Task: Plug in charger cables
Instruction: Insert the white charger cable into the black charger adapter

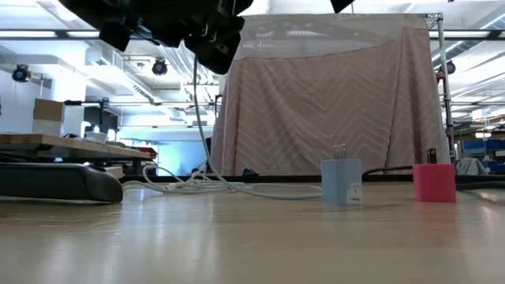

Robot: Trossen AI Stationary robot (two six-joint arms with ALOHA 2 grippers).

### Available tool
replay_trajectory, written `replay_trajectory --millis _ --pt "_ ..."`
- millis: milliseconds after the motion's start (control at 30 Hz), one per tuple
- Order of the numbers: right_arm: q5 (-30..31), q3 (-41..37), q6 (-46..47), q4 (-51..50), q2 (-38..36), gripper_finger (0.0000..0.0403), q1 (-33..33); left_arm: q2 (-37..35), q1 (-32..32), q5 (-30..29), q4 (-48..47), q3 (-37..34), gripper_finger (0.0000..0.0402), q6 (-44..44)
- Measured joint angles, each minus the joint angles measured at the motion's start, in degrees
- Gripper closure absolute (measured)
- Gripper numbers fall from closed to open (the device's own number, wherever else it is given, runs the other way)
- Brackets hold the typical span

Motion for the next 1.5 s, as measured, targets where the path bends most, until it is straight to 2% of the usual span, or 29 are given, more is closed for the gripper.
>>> replay_trajectory --millis 167,700,900,1500 --pt "-2.45 -0.02 1.25 -0.7 -0.23 0.0403 0.0 -0.02 -0.04 0.22 -0.29 0.0 0.0268 0.71" --pt "-2.4 -0.09 0.33 -2.83 -0.76 0.0403 -0.04 -0.09 -0.24 -1.18 -1.57 0.09 0.0268 0.86" --pt "0.09 -0.11 -2.49 -1.14 -0.75 0.0403 -0.04 -0.11 -0.38 -1.32 -0.77 0.09 0.0267 0.93" --pt "-1.43 -0.35 -3.51 -1.14 -0.44 0.0403 -0.05 -0.11 -1.31 -1.22 -1.02 0.09 0.0267 1.94"
